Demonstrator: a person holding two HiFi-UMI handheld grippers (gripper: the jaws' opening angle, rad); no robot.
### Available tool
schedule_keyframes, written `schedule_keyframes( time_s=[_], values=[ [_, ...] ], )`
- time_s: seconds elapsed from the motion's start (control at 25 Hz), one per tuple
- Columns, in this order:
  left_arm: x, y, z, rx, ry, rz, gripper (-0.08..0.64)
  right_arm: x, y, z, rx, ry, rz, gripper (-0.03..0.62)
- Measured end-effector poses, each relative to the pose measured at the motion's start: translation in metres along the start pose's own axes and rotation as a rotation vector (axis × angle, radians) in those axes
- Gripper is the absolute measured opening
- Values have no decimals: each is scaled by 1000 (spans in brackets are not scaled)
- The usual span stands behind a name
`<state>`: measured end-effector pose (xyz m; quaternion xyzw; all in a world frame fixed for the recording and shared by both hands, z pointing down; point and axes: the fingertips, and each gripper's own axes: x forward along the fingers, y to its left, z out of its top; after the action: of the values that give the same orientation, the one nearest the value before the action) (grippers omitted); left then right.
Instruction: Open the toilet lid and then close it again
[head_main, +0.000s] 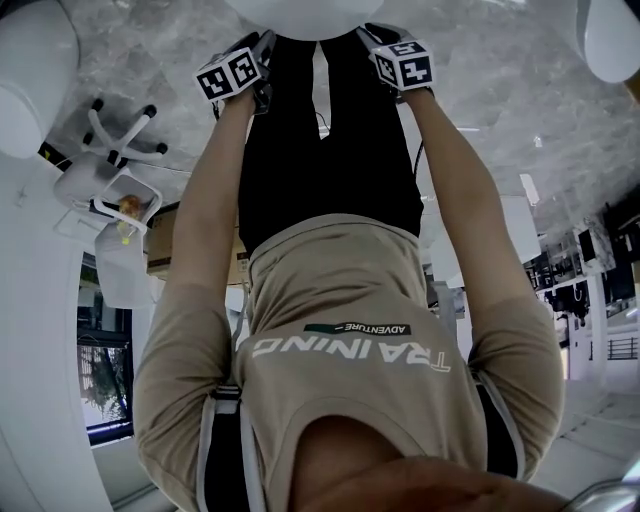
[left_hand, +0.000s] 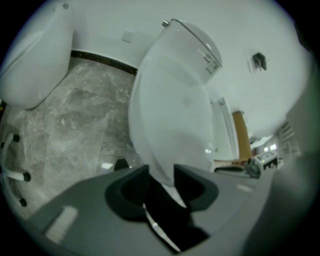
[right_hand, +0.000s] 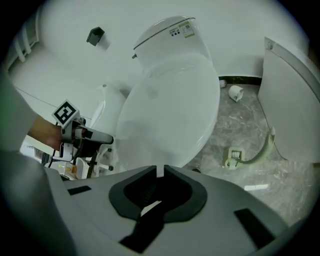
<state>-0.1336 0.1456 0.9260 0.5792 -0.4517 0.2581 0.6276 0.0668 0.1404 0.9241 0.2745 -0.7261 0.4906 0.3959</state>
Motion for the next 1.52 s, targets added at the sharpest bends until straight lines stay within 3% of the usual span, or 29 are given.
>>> schedule_keyframes(
  time_s=[0.08,0.56,1.0,1.52],
  values=[
    [5,3,2,-21,-11,-12,164,1,-2,1,5,-4,-20,21],
    [21,-3,13,-82,-16,-93,181,0,-2,9,-17,-4,9,14],
    [18,0,12,-208,-24,-92,149,-6,-5,-7,-31,16,16,14],
    [-14,-12,18,-180,-6,-170,123,-19,7,-28,-19,32,83,14]
  ],
)
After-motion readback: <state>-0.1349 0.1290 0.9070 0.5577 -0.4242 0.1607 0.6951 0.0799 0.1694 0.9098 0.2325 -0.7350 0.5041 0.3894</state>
